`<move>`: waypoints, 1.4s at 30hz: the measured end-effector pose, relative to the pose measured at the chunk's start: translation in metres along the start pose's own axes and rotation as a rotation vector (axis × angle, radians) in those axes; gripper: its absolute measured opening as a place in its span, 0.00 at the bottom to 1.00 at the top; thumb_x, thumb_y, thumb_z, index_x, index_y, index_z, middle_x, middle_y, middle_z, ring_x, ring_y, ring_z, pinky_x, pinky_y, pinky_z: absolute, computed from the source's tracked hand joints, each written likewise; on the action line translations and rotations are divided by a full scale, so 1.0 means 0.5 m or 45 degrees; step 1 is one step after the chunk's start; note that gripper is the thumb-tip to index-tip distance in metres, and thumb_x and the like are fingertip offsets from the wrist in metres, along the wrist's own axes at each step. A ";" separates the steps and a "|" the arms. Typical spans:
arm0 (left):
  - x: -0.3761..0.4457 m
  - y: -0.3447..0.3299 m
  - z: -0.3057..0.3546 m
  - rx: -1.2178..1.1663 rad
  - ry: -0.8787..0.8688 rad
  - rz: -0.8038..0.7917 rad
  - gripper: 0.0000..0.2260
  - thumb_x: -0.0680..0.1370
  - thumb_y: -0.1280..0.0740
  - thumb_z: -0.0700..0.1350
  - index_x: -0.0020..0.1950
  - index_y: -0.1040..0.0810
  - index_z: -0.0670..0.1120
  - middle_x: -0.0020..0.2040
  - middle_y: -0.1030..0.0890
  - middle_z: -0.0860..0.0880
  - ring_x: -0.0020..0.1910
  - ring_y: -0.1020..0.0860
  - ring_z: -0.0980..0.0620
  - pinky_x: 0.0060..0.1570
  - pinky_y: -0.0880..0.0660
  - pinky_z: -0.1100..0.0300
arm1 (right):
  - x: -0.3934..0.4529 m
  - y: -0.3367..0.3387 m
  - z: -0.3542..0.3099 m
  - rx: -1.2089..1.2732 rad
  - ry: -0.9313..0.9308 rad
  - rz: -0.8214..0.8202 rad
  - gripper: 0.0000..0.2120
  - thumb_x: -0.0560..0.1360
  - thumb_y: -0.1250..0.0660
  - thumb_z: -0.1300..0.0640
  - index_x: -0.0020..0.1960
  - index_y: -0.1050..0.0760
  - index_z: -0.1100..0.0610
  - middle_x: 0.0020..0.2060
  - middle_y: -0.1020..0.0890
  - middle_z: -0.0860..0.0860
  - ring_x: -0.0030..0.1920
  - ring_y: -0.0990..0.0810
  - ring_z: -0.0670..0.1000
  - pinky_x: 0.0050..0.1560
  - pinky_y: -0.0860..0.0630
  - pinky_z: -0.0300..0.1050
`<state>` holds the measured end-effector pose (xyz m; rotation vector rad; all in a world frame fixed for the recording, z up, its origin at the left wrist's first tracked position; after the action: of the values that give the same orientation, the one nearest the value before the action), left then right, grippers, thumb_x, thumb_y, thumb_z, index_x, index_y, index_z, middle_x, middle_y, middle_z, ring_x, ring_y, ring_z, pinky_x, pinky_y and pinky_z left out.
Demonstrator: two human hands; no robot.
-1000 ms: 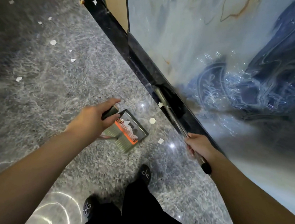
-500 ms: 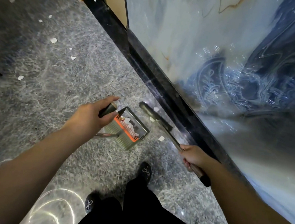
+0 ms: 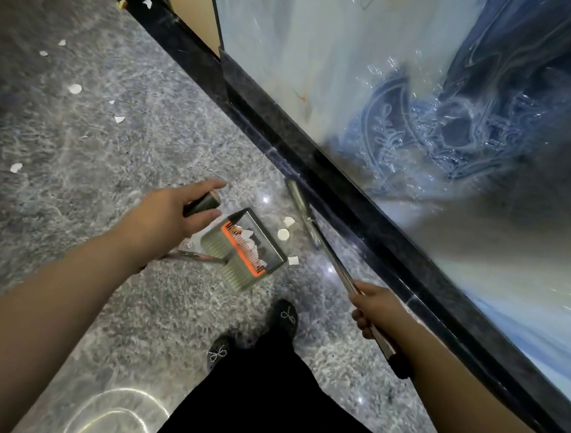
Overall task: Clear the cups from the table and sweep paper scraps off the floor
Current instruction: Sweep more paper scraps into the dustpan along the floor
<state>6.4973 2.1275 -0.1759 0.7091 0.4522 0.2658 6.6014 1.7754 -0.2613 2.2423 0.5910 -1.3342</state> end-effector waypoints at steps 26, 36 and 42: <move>-0.022 -0.042 -0.017 0.212 -0.059 -0.152 0.22 0.78 0.33 0.55 0.68 0.34 0.71 0.42 0.24 0.58 0.35 0.25 0.59 0.33 0.29 0.61 | -0.027 -0.206 0.099 0.454 -0.224 -0.258 0.15 0.83 0.46 0.59 0.69 0.33 0.54 0.28 0.39 0.51 0.19 0.40 0.44 0.21 0.42 0.31; -0.036 -0.010 -0.030 0.161 -0.010 -0.130 0.21 0.77 0.31 0.54 0.68 0.31 0.70 0.45 0.21 0.55 0.34 0.25 0.63 0.29 0.32 0.64 | -0.065 -0.163 0.061 0.451 -0.110 -0.164 0.19 0.83 0.47 0.62 0.71 0.35 0.49 0.27 0.35 0.52 0.19 0.38 0.45 0.20 0.41 0.33; -0.006 0.013 -0.040 0.214 -0.001 -0.137 0.20 0.78 0.32 0.55 0.66 0.33 0.73 0.48 0.21 0.55 0.32 0.27 0.60 0.31 0.30 0.61 | -0.011 -0.147 0.044 0.403 -0.120 -0.107 0.19 0.82 0.47 0.62 0.71 0.36 0.51 0.26 0.35 0.52 0.20 0.37 0.45 0.20 0.40 0.35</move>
<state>6.4846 2.1425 -0.1838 0.8464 0.5141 0.1271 6.5417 1.8206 -0.2778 2.4043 0.4724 -1.6662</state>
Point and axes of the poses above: each hand's wrist, its own x-axis towards the middle knuckle, its own y-axis out of the back of the hand, z = x × y, the point moved 1 cm from there along x, towards the middle knuckle
